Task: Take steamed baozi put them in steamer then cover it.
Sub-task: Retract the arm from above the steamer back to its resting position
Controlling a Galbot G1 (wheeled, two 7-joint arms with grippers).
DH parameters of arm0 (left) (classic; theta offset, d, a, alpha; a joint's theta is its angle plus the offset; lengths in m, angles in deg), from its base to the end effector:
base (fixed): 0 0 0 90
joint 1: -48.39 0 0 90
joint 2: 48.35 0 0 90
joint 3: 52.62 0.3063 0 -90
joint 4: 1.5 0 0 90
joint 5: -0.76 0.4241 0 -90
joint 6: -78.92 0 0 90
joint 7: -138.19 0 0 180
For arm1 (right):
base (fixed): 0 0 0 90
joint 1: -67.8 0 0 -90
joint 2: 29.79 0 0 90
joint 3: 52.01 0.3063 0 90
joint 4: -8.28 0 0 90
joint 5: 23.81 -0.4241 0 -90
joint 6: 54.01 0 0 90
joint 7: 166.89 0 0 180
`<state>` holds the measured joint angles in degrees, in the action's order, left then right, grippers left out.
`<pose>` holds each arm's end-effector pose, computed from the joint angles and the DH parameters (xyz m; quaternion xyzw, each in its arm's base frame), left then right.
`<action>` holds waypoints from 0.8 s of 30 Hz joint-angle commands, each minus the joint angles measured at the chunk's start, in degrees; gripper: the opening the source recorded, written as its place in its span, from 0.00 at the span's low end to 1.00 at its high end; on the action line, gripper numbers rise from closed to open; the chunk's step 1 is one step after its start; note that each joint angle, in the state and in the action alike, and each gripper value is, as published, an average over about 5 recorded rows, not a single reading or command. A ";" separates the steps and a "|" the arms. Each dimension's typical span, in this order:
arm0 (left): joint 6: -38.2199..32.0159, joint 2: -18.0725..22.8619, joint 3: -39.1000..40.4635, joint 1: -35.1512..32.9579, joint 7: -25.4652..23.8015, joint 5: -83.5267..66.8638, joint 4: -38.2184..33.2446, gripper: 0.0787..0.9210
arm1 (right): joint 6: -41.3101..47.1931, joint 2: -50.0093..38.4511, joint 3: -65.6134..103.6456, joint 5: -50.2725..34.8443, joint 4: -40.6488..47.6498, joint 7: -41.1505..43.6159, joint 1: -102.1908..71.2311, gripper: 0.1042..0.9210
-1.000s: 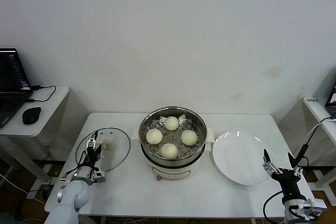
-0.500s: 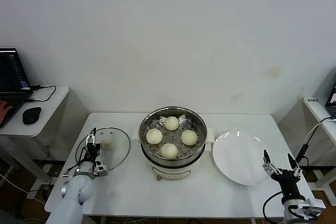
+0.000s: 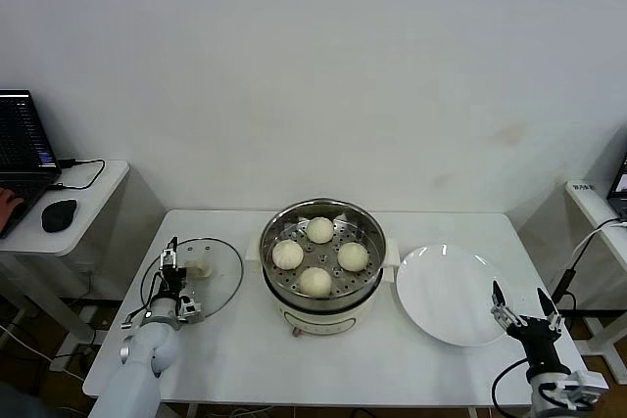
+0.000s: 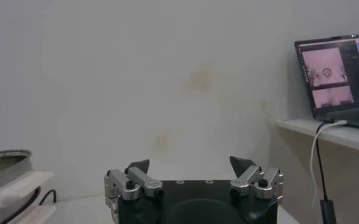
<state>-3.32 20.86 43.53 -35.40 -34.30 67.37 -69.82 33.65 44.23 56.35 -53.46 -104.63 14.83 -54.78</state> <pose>0.4380 0.1249 -0.4028 0.0085 -0.7009 -0.7037 0.1161 0.2576 -0.1572 -0.2855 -0.0751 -0.9952 -0.0597 0.0177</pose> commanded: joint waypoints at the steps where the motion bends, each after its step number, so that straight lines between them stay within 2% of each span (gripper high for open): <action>1: 0.16 -0.12 0.37 0.16 0.10 -0.38 1.36 0.85 | 0.05 -0.07 0.06 0.04 0.10 0.02 -0.04 0.88; 3: 0.02 -0.22 0.46 -0.02 0.08 -0.38 1.36 0.81 | 0.09 -0.02 0.02 0.10 -0.02 0.02 -0.05 0.88; 17: -0.54 -1.09 0.33 -1.05 -0.27 -0.18 0.50 0.33 | -0.06 0.09 0.12 0.34 -0.50 0.08 -0.67 0.88; 20: -0.51 -1.19 -0.23 -2.45 -0.49 0.21 -1.64 0.23 | 0.00 -0.15 0.12 0.26 -0.59 0.11 -0.58 0.88; 24: 0.06 -1.08 -1.82 -6.08 -0.86 1.25 -7.99 0.11 | 0.41 -1.01 0.29 -0.28 -1.18 0.07 -0.30 0.88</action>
<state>-3.79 19.66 43.30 -37.13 -34.88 67.64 -70.21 33.70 44.00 56.50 -53.25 -105.26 14.94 -55.26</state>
